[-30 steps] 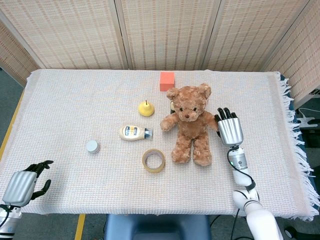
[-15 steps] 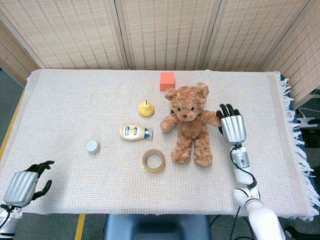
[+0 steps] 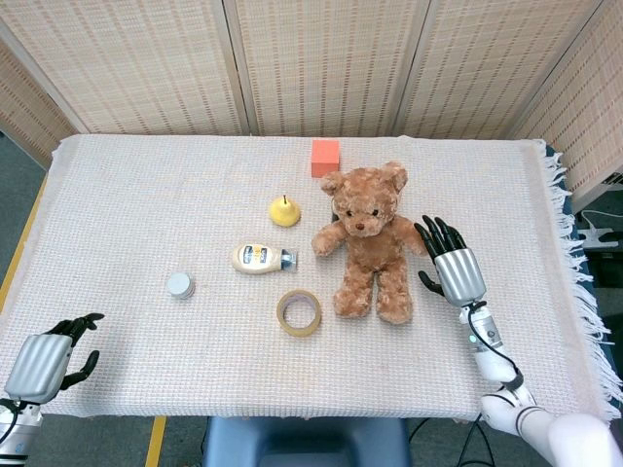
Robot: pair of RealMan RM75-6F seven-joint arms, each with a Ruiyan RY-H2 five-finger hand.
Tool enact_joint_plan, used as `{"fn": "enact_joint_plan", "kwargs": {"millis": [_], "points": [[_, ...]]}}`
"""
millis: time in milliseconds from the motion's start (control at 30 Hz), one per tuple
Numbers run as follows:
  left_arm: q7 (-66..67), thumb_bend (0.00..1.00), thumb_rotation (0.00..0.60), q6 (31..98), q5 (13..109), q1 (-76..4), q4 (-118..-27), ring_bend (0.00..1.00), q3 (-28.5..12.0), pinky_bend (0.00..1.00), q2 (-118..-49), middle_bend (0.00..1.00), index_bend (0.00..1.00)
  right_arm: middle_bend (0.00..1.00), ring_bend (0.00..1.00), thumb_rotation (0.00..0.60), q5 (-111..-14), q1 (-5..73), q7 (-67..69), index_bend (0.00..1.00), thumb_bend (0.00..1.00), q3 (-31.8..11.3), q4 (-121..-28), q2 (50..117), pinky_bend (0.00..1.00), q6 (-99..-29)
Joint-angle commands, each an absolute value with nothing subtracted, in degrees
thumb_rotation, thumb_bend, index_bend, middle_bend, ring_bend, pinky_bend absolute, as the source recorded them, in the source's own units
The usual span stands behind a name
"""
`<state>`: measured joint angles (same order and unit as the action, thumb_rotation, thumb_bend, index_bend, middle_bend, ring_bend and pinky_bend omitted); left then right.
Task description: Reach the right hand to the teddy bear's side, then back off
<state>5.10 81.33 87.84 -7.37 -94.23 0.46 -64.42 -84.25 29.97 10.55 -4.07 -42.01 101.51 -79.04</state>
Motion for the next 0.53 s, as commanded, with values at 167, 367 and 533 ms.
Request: {"fn": "enact_joint_plan", "kwargs": {"millis": [167,367,533], "points": [[5.83,0.40,0.600,81.06,88.14,-7.45,-94.44,0.35,0.73,0.63,-64.47,0.35,0.24,0.00,0.00,0.600,-92.23,8.38,-12.73,0.03,0.15,9.29,-94.40,64.56,0.16,-97.45],[6.37,0.40,0.600,81.27,88.59,-7.58,-94.65,0.35,0.65,0.62,-64.73,0.35,0.24,0.00,0.00,0.600,-93.64,6.58,-11.55,0.04,0.15,9.10,-92.56,65.19,0.16,-96.72],[6.38,0.40,0.600,80.67,88.64,-8.13,-94.12,0.35,0.42,0.62,-65.25,0.35,0.24,0.00,0.00,0.600,-93.26,6.55,-13.29,0.03,0.15,8.92,-92.25,65.45,0.17,-93.06]]}}
